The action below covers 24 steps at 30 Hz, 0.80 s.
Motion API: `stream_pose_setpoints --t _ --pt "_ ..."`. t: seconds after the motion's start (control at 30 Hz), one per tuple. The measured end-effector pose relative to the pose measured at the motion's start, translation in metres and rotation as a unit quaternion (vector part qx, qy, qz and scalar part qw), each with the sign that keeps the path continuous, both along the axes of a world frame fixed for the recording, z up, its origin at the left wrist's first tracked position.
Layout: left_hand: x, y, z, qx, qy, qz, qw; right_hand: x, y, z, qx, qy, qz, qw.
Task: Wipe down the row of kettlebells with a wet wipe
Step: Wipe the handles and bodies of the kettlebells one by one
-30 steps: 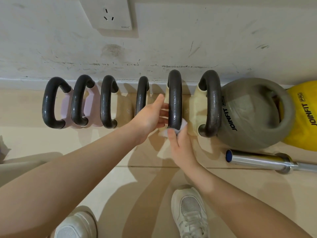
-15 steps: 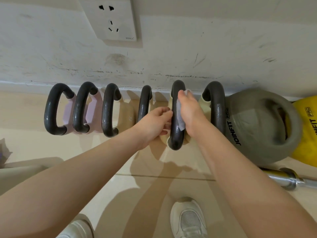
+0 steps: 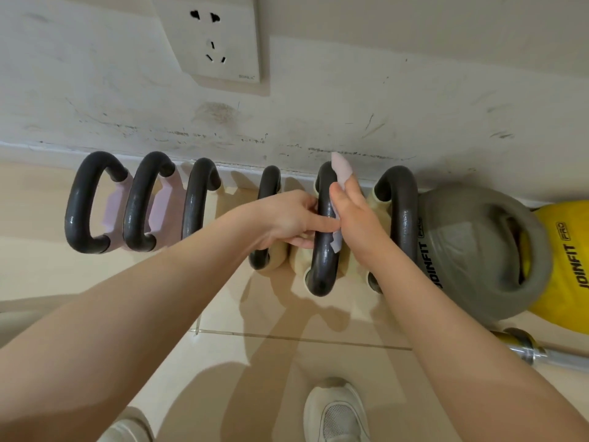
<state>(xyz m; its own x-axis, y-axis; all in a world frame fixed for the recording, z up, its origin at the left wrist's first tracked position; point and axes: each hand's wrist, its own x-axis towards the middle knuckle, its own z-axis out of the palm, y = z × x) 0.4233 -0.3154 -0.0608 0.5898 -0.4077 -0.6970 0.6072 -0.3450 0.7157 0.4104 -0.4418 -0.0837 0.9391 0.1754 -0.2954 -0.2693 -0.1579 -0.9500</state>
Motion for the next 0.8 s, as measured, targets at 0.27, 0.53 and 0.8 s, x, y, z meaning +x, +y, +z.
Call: stream_pose_setpoints --t 0.27,0.53,0.8 --pt "-0.025 0.021 -0.001 -0.024 0.000 -0.025 0.999 0.029 0.017 -0.008 -0.029 0.059 -0.069 0.995" --pt "-0.028 0.008 -0.002 -0.038 0.002 0.009 0.999 0.062 0.004 0.004 -0.146 0.067 0.119 0.980" --pt "-0.016 -0.003 0.000 -0.038 0.001 0.088 0.995 0.069 0.002 0.008 -0.524 -0.219 0.447 0.691"
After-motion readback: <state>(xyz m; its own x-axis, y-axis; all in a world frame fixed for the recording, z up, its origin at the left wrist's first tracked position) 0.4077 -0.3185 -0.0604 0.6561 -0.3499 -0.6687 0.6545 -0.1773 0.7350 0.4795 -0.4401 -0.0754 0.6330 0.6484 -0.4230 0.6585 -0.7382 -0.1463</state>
